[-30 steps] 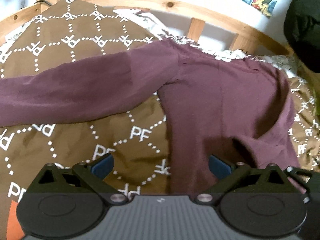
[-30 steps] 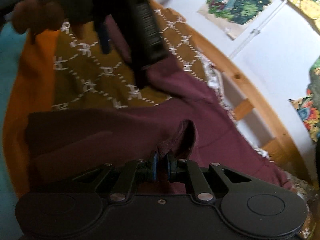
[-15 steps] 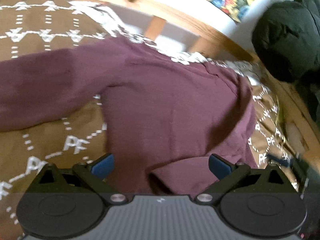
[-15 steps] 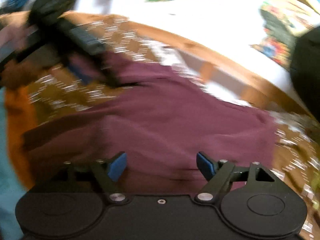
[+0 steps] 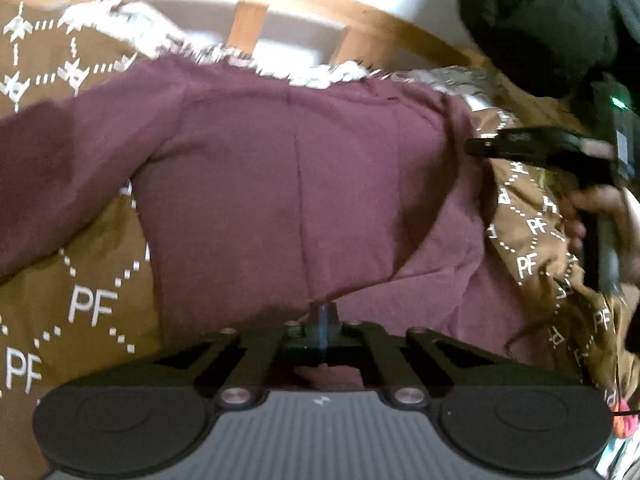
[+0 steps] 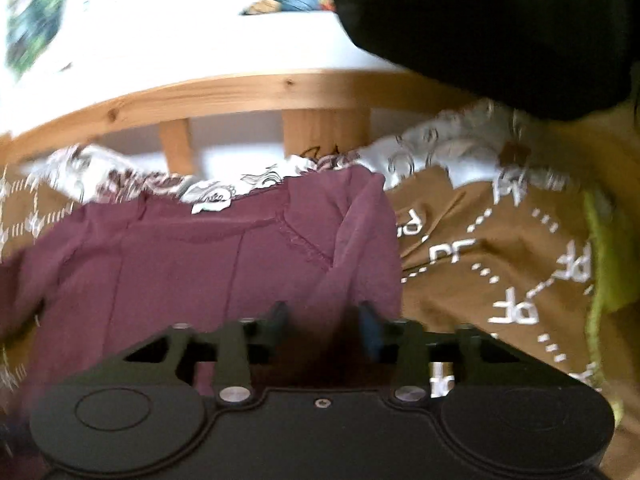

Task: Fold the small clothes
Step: 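Lay the sleeve on the body and open the right gripper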

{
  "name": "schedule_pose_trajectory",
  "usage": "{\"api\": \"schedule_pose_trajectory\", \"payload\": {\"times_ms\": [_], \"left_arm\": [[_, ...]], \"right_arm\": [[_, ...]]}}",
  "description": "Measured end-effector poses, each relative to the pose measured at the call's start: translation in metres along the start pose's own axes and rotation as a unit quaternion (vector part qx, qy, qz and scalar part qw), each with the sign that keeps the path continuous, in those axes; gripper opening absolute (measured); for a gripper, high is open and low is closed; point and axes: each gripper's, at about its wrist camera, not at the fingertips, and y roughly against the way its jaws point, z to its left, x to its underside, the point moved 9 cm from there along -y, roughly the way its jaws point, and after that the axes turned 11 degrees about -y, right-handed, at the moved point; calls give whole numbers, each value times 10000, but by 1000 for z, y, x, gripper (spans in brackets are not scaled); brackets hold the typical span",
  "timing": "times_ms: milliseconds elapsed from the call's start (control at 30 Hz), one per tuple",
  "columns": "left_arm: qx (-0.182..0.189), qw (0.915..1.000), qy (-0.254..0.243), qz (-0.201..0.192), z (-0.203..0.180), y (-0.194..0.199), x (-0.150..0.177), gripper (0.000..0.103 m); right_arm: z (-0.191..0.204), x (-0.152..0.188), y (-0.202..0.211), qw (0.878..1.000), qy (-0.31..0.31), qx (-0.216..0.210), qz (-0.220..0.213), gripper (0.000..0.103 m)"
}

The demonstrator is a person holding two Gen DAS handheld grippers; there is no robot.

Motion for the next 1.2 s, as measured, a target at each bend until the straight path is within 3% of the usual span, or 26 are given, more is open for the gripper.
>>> {"api": "schedule_pose_trajectory", "payload": {"times_ms": [33,233,267,333,400,467,533,600,633,700,767,833,867,933,967,1000,1033,1067,1200], "left_arm": [[-37,9999,-107,-77,-2,4,-1,0],[-610,9958,-565,-386,-3,18,-6,0],[-648,9959,-554,-319,-1,16,-3,0],[-659,9963,-499,-217,1,9,0,0],[-656,9970,-384,-170,2,5,1,0],[-439,9985,-282,-169,2,4,2,1],[-333,9989,-200,-245,3,5,2,10],[-258,9990,-187,-317,3,3,-2,44],[-247,9989,-173,-371,4,2,-4,52],[-178,9985,-180,-479,6,-4,-11,62],[-143,9990,-204,-382,7,-16,-17,64],[-153,9996,-160,-193,11,-30,-18,64],[-114,9998,-125,-98,12,-37,-18,59],[-33,9998,-145,95,11,-50,-17,16],[-82,9995,-216,223,10,-56,-14,4],[-196,9992,-265,231,9,-58,-14,3],[-257,9991,-305,147,7,-57,-14,3],[-300,9990,-335,66,5,-53,-14,3],[-693,9963,-517,-4,3,-43,-13,2]], "right_arm": [[-1,-3,-3,9999,-93,46,-7,6],[-8,-42,25,9896,-464,472,-1274,5],[-12,-48,27,9871,-576,534,-1398,5],[-14,-51,19,9889,-609,499,-1257,6],[-12,-47,7,9934,-523,284,-979,12],[-10,-43,6,9948,-440,9,-917,42],[-13,-43,13,9936,-361,-13,-1071,60],[-20,-44,22,9919,-251,-20,-1244,65],[-24,-44,25,9915,-157,33,-1294,68],[-36,-37,27,9911,102,285,-1298,69],[-46,-21,25,9912,385,457,-1179,68],[-53,-7,17,9921,595,468,-1004,68],[-56,1,12,9932,648,416,-877,66],[-61,11,4,9945,637,382,-734,64],[-64,12,-1,9952,558,376,-714,58],[-67,11,-5,9959,420,338,-721,51],[-68,9,-7,9966,292,295,-710,28],[-71,9,-10,9977,123,230,-630,12],[-83,6,6,9971,-650,-109,-372,8]]}}
